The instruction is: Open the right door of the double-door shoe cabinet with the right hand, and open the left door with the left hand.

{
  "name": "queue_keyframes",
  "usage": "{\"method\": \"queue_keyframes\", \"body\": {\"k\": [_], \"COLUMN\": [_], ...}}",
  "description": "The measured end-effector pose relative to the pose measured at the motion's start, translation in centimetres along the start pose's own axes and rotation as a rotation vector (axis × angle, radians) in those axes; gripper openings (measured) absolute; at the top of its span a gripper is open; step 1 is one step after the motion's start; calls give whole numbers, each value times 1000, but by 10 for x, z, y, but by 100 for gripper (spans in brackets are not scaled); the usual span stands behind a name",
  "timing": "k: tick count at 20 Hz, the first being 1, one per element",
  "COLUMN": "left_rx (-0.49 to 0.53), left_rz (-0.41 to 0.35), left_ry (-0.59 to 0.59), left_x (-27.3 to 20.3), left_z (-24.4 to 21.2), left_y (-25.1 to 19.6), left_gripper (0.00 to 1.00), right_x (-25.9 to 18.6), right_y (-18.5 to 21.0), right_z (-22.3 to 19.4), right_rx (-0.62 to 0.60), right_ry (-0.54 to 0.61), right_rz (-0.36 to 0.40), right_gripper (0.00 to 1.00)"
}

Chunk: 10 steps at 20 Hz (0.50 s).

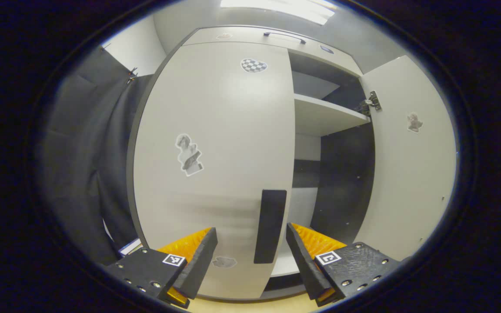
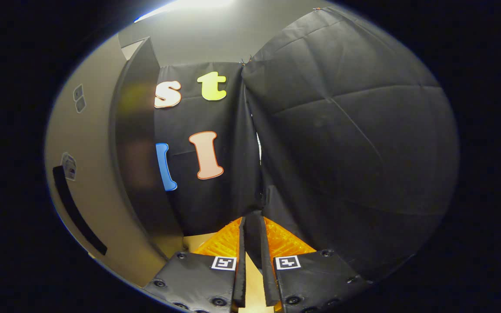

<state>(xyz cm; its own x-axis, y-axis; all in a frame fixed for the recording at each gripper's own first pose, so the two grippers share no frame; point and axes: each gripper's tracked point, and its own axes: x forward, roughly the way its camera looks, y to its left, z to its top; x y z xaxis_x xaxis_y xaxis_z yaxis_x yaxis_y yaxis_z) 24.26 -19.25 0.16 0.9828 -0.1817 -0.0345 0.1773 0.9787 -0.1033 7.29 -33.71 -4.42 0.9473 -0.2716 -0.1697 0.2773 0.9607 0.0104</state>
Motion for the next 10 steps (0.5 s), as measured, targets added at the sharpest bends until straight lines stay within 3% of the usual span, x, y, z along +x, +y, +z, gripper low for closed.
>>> {"method": "queue_keyframes", "body": {"k": [3,7,9,10], "left_rx": [-1,-2,-2,-21], "left_rz": [24,100,122,127], "left_ry": [14,6,12,9], "left_x": [16,33,39,40], "left_z": [-1,1,-1,-1], "left_y": [-12,-14,-16,-18], "left_gripper": [93,93,91,70], "right_x": [37,78,88,96], "right_y": [10,1,-2,3], "right_z": [-3,-13,-17,-18], "right_rx": [-10,-118,-161,-161], "right_ry": [22,43,42,49], "right_rz": [49,9,7,26], "right_gripper": [53,98,98,98]}}
